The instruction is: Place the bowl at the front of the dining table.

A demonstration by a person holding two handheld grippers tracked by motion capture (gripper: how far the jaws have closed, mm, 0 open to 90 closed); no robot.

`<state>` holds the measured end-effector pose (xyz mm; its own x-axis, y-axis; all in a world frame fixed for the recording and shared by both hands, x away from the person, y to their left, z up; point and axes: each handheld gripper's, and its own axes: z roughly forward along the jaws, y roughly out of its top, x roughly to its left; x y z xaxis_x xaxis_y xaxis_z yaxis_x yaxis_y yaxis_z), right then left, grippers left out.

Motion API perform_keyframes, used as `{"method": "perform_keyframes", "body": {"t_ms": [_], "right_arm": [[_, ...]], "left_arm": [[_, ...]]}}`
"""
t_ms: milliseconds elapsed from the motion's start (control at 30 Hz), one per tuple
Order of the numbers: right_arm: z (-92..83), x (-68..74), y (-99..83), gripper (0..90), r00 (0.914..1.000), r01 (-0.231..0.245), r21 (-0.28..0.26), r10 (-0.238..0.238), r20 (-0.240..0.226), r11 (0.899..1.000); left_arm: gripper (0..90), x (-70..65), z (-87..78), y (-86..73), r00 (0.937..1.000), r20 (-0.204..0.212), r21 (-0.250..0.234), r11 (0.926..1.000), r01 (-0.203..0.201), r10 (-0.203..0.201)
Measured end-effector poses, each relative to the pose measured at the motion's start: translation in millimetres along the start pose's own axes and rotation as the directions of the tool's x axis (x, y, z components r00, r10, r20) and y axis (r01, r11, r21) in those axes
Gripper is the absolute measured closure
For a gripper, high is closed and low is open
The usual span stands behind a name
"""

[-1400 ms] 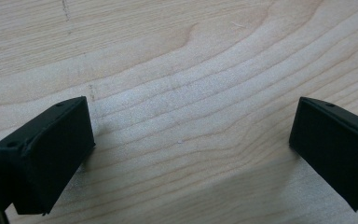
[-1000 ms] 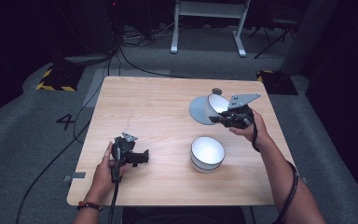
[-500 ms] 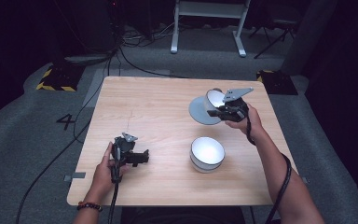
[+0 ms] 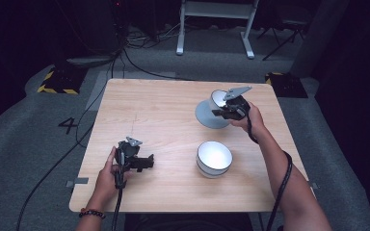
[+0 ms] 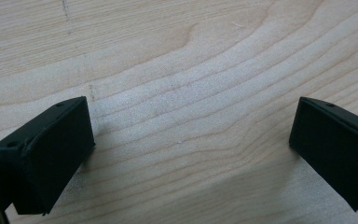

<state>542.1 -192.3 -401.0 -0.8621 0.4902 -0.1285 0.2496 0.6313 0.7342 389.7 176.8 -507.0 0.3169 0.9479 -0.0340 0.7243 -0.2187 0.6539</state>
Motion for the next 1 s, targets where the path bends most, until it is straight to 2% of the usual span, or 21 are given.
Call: {"method": "perform_keyframes", "body": {"t_ms": [133, 500, 767, 900, 1000], "right_arm": [[9.8, -4.7, 0.0, 82.4, 0.9998, -0.020, 0.013, 0.020, 0.007, 1.000], [30.5, -13.4, 1.8, 82.3, 0.9992, -0.033, 0.046, 0.031, 0.026, 0.998], [44.2, -20.6, -2.8, 82.4, 0.9969, -0.059, 0.096, 0.053, 0.059, 0.994], [50.8, -23.4, -4.2, 82.4, 0.9961, -0.070, 0.114, 0.063, 0.061, 0.991], [54.9, -27.2, -5.2, 82.4, 0.9962, -0.051, 0.118, 0.042, 0.076, 0.992]], "left_arm": [[0.0, 0.0, 0.0, 0.0, 1.0000, 0.000, 0.000, 1.0000, 0.000, 0.000], [0.0, 0.1, 0.0, 0.0, 1.0000, 0.000, 0.001, 1.0000, -0.001, 0.001], [0.0, 0.1, 0.0, 0.0, 1.0000, 0.000, 0.001, 1.0000, -0.001, 0.001], [0.0, 0.1, 0.0, 0.0, 1.0000, 0.000, 0.000, 1.0000, -0.001, 0.001], [0.0, 0.1, 0.0, 0.0, 1.0000, 0.000, 0.001, 1.0000, -0.001, 0.001]]}}
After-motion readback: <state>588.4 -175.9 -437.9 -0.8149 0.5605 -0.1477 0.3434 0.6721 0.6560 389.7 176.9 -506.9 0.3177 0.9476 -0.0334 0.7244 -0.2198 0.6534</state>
